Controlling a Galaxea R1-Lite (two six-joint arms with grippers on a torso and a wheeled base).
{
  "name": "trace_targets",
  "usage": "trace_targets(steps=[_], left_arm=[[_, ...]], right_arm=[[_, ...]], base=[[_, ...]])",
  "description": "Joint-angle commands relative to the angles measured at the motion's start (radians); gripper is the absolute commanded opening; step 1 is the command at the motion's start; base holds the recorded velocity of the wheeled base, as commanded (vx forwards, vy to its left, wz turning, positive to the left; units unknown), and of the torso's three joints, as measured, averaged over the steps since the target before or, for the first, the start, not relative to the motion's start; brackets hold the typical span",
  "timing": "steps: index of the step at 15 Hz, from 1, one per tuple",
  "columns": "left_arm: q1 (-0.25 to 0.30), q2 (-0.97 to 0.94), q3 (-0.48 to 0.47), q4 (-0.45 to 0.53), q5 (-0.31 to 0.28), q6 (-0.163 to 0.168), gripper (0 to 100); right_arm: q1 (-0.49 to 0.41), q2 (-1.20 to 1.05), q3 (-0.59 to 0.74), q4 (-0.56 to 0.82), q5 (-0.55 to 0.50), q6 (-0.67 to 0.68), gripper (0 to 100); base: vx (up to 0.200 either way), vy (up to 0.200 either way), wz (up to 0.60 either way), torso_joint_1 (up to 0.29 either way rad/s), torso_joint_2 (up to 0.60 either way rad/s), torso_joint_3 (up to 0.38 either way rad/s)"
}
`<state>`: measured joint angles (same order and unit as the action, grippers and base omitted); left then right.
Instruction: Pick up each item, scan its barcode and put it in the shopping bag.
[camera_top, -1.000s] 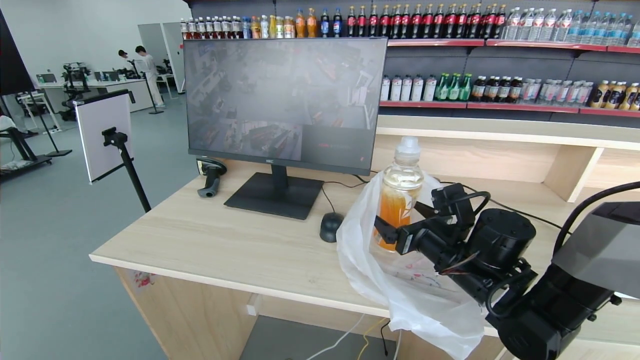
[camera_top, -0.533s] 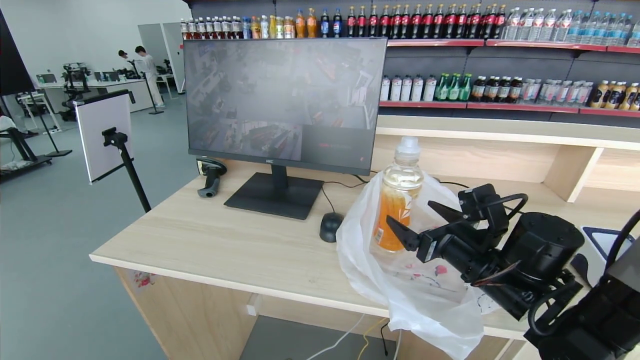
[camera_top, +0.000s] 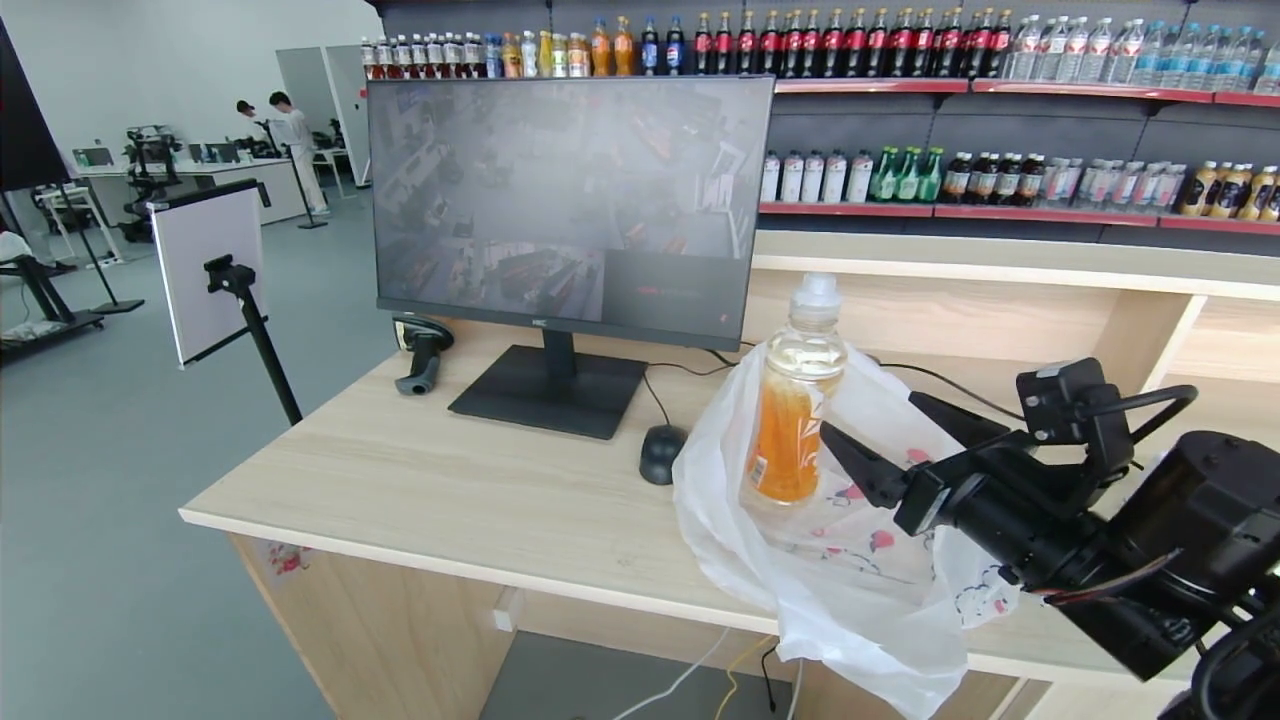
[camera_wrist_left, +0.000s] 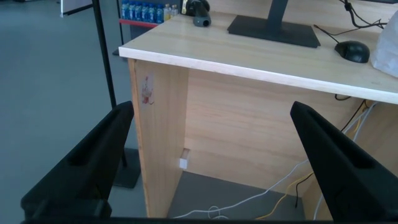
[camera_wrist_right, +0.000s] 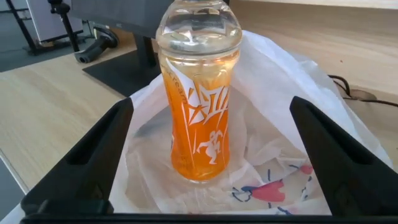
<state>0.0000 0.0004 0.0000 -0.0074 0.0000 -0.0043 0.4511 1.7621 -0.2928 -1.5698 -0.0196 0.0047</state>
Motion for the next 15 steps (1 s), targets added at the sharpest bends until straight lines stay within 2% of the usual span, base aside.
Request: trace_targets(steps=[1,11,15], left_arm=[[0.0,0.0,0.0,0.0,0.0,0.0,100],[0.0,0.0,0.0,0.004,0.0,0.0,100],[0.0,0.0,0.0,0.004,0.0,0.001,100]], right_arm=[[-0.014,-0.043,0.009,-0.001,0.0,0.0,100],[-0.023,-0.073,0.012,-0.001,0.0,0.0,100],[-0.023,-0.104,0.023,-0.001,0.0,-0.003,100]], base=[[0.0,0.0,-0.6,0.002,0.0,0.002],[0.0,0.0,-0.6,0.001,0.0,0.001],[0.0,0.0,0.0,0.0,0.0,0.0]])
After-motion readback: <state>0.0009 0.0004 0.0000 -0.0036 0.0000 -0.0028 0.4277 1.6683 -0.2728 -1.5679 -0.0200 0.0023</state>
